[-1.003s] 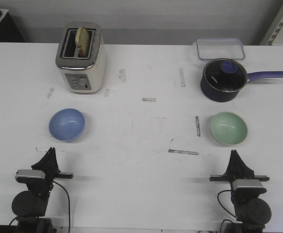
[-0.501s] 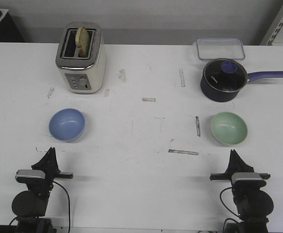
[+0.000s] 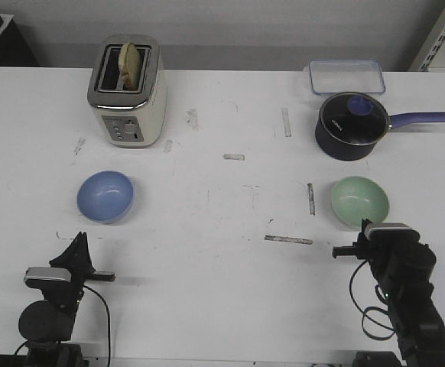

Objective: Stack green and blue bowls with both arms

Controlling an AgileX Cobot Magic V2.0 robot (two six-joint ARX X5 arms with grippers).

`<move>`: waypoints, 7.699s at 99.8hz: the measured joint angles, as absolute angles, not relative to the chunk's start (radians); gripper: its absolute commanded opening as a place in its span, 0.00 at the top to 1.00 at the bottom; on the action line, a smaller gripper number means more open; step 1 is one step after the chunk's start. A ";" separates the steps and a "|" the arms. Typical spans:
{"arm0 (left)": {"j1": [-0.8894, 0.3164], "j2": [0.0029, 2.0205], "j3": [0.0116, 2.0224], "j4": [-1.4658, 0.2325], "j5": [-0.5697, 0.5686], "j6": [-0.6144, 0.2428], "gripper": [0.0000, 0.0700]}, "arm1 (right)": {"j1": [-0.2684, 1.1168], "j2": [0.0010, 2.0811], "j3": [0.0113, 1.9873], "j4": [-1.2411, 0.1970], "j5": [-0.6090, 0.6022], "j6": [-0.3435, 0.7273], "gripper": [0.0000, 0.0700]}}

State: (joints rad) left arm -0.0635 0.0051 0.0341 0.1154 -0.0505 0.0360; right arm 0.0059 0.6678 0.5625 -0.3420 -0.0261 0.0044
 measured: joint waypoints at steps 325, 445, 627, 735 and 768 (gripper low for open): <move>-0.064 0.005 0.034 0.115 -0.051 0.036 1.00 | 0.452 1.451 1.097 -0.508 0.038 0.537 1.00; -0.064 0.005 0.034 0.116 -0.051 0.036 1.00 | 0.555 1.581 1.097 -0.391 0.054 0.604 0.43; -0.064 0.005 0.034 0.116 -0.051 0.036 1.00 | -0.001 0.263 0.274 -0.017 -0.026 -0.012 0.99; -0.064 0.007 0.036 0.169 -0.051 -0.102 1.00 | -0.001 0.239 0.274 -0.011 -0.026 -0.012 0.99; -0.064 0.094 0.144 0.163 -0.051 -0.114 1.00 | -0.001 0.239 0.274 -0.010 -0.026 -0.012 0.99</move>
